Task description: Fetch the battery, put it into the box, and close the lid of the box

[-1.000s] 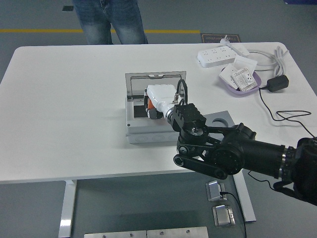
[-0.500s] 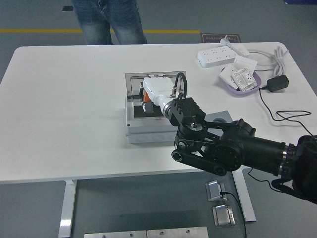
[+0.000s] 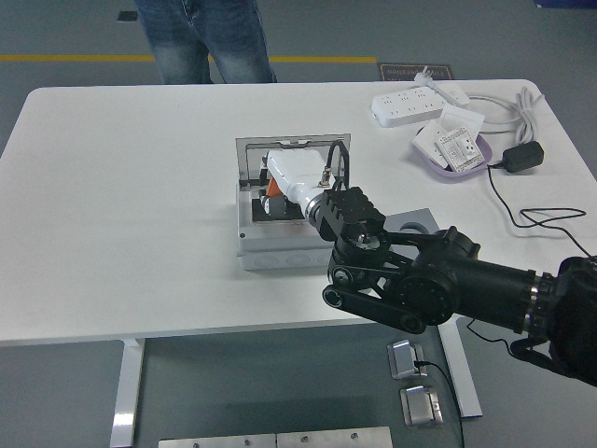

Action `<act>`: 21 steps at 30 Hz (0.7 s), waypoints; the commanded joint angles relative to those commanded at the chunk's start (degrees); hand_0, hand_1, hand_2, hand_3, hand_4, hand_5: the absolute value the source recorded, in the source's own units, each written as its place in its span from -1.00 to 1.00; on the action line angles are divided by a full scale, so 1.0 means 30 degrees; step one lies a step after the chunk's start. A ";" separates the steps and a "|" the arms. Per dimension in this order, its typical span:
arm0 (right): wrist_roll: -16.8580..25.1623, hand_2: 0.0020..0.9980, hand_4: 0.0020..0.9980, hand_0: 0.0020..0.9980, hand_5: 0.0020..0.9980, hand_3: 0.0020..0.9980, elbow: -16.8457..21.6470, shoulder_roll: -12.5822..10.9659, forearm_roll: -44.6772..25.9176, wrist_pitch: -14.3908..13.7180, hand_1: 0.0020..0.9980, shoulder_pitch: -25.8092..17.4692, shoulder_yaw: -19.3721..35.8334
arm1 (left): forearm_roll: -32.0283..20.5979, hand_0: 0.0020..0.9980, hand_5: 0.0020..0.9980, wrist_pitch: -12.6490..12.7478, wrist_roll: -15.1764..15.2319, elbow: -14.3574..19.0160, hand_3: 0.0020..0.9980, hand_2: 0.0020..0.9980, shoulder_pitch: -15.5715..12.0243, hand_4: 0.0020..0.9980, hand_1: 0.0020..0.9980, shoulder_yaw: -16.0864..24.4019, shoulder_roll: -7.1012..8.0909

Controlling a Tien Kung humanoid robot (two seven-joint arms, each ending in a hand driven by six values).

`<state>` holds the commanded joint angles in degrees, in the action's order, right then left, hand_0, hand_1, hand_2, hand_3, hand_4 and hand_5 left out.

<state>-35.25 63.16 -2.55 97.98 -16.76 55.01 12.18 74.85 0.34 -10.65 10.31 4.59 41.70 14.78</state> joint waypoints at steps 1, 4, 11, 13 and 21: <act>-0.0002 -0.03 0.60 0.07 0.08 0.21 0.0000 0.0005 0.0003 -0.0003 -0.05 -0.0008 -0.0012 | 0.0001 0.28 -0.15 0.0000 0.0001 0.0000 0.19 0.25 0.0002 0.18 0.41 0.0001 0.0000; -0.0028 -0.03 0.60 0.07 0.08 0.21 0.0025 0.0005 0.0074 -0.0011 -0.05 -0.0022 -0.0004 | 0.0001 0.28 -0.15 -0.0003 0.0007 0.0000 0.19 0.25 0.0010 0.18 0.41 -0.0010 0.0002; -0.0058 0.02 0.73 0.24 0.20 0.24 0.0367 -0.0189 0.0200 -0.0096 0.05 -0.0096 0.0473 | 0.0014 0.28 -0.15 -0.0018 0.0000 0.0000 0.19 0.25 -0.0009 0.17 0.41 0.0013 -0.0007; -0.0013 0.03 0.74 0.29 0.21 0.25 0.0561 -0.0306 0.0169 -0.0179 0.06 -0.0138 0.0724 | -0.0015 0.28 -0.16 -0.0021 0.0001 0.0000 0.19 0.25 -0.0021 0.16 0.41 -0.0011 -0.0021; -0.0269 0.04 0.78 0.30 0.26 0.25 0.2186 -0.1088 -0.0602 0.0189 0.06 -0.0326 0.2353 | -0.0007 0.28 -0.16 -0.0038 -0.0045 0.0000 0.19 0.25 -0.0138 0.16 0.41 -0.0017 -0.0122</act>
<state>-36.06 69.71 -5.81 96.18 -16.19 54.03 19.24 74.83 0.23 -10.79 10.31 4.18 41.65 14.41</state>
